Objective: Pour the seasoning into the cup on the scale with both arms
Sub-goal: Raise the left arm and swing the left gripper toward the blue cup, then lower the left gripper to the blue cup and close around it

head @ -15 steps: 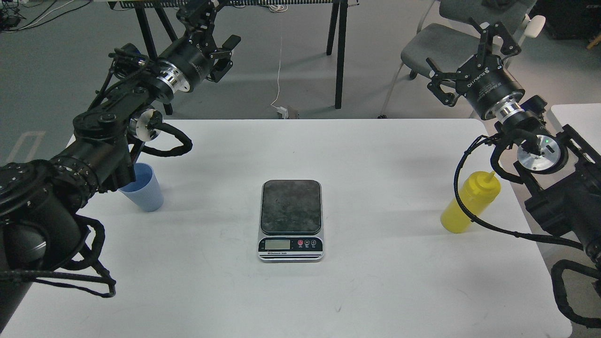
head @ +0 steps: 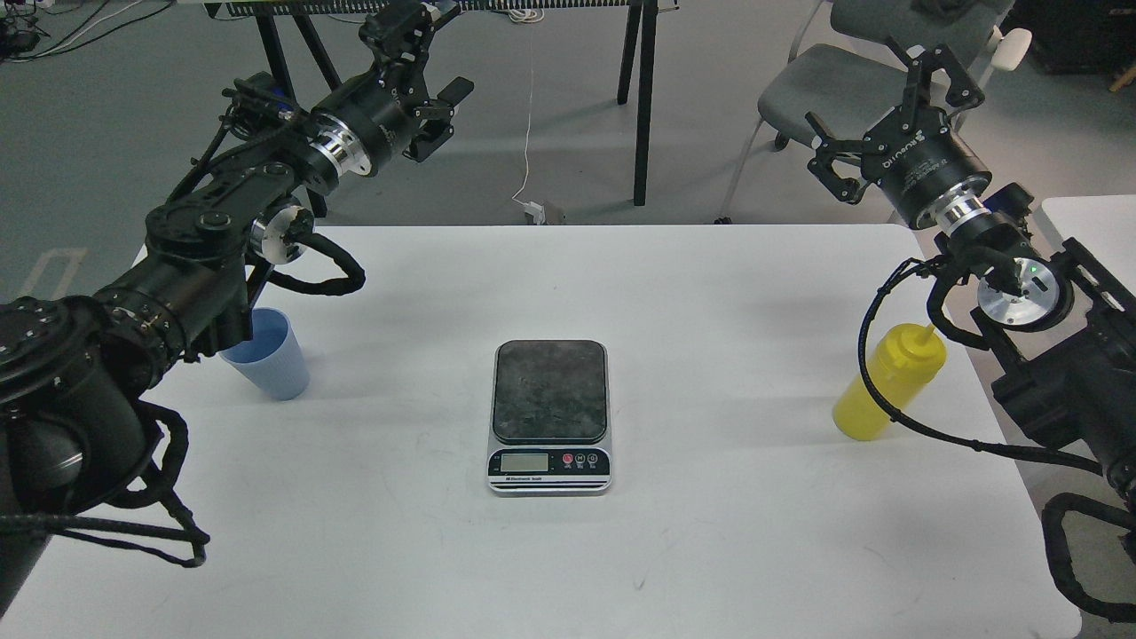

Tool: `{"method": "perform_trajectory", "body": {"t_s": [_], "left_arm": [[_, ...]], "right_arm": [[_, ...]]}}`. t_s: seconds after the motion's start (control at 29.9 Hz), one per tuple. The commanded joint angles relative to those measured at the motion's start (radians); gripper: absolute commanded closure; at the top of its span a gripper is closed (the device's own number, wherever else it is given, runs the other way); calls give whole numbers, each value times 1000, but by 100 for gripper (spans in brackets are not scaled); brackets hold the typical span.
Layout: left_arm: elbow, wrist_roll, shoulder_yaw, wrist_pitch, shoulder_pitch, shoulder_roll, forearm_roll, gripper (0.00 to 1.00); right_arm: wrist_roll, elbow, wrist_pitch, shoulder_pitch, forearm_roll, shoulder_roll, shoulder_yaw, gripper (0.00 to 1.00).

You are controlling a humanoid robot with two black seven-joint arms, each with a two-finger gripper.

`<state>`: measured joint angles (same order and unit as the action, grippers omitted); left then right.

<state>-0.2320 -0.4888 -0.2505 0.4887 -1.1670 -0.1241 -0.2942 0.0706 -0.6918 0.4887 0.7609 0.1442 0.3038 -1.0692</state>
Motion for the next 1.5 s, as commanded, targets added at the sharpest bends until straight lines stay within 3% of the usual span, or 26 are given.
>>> {"method": "perform_trajectory", "body": {"t_s": [0.0, 0.2, 0.4, 0.53, 0.87, 1.0, 1.1, 1.47], "left_arm": [[2, 0, 5, 0, -11, 4, -2, 7], [-1, 0, 115, 0, -60, -54, -127, 7], [-4, 0, 361, 0, -123, -143, -449, 7], [-29, 0, 404, 0, -129, -241, -661, 7], [-383, 0, 404, 0, -96, -589, -1017, 10], [-389, 0, 413, 0, -16, -614, -1123, 10], [-388, 0, 413, -67, 36, -612, -1132, 10], [-349, 0, 405, -136, 135, -595, -1125, 12]], "right_arm": [[0, 0, 0, -2, 0, 0, 2, 0], [0, 0, 0, -2, 0, 0, 2, 0], [0, -1, 0, -2, 0, 0, 2, 0], [0, -2, 0, -3, 0, 0, 2, 0], [1, -9, 0, -20, 0, 9, -3, 0], [1, -9, 0, -20, 0, 8, -6, 0], [1, -9, 0, -20, 0, 8, -6, 0], [1, -9, 0, -20, 0, 9, -6, 0]]}}
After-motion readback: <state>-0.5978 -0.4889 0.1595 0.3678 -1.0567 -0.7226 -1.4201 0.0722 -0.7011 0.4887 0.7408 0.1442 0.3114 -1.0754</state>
